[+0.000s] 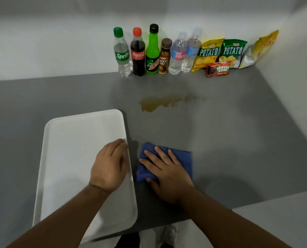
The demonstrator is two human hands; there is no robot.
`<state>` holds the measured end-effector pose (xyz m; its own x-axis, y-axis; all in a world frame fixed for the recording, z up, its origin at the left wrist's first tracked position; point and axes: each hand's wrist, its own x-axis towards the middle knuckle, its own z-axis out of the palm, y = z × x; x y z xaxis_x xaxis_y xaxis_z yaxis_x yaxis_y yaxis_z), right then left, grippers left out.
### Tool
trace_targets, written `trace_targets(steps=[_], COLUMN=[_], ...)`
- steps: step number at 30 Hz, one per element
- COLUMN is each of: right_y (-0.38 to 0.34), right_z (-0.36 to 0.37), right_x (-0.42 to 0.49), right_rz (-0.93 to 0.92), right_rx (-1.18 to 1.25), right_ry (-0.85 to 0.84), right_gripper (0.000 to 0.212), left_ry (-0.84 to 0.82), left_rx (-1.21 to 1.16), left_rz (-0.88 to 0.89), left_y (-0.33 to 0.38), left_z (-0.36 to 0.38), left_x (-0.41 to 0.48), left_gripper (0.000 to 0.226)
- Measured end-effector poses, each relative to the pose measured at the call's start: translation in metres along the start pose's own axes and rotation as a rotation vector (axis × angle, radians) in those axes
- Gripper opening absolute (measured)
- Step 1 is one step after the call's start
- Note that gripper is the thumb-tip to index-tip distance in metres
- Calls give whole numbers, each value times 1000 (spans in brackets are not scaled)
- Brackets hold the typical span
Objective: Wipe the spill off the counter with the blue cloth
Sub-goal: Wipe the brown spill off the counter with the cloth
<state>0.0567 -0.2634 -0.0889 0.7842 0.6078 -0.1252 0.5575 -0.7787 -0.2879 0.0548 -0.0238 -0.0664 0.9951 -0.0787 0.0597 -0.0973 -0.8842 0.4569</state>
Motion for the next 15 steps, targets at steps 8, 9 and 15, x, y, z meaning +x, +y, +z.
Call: trace_targets(steps=[8, 9, 15], right_y=[-5, -6, 23], right_z=[-7, -8, -9], right_x=[91, 95, 63], right_rz=[259, 273, 148], right_rx=[4, -11, 9], right_ry=[70, 58, -9], right_gripper=[61, 62, 66], left_ry=[-62, -60, -67], left_rx=[102, 110, 142], left_rz=[111, 115, 32], left_y=[-28, -32, -48], left_z=[-13, -14, -15], left_x=[44, 53, 101], left_gripper=[41, 43, 57])
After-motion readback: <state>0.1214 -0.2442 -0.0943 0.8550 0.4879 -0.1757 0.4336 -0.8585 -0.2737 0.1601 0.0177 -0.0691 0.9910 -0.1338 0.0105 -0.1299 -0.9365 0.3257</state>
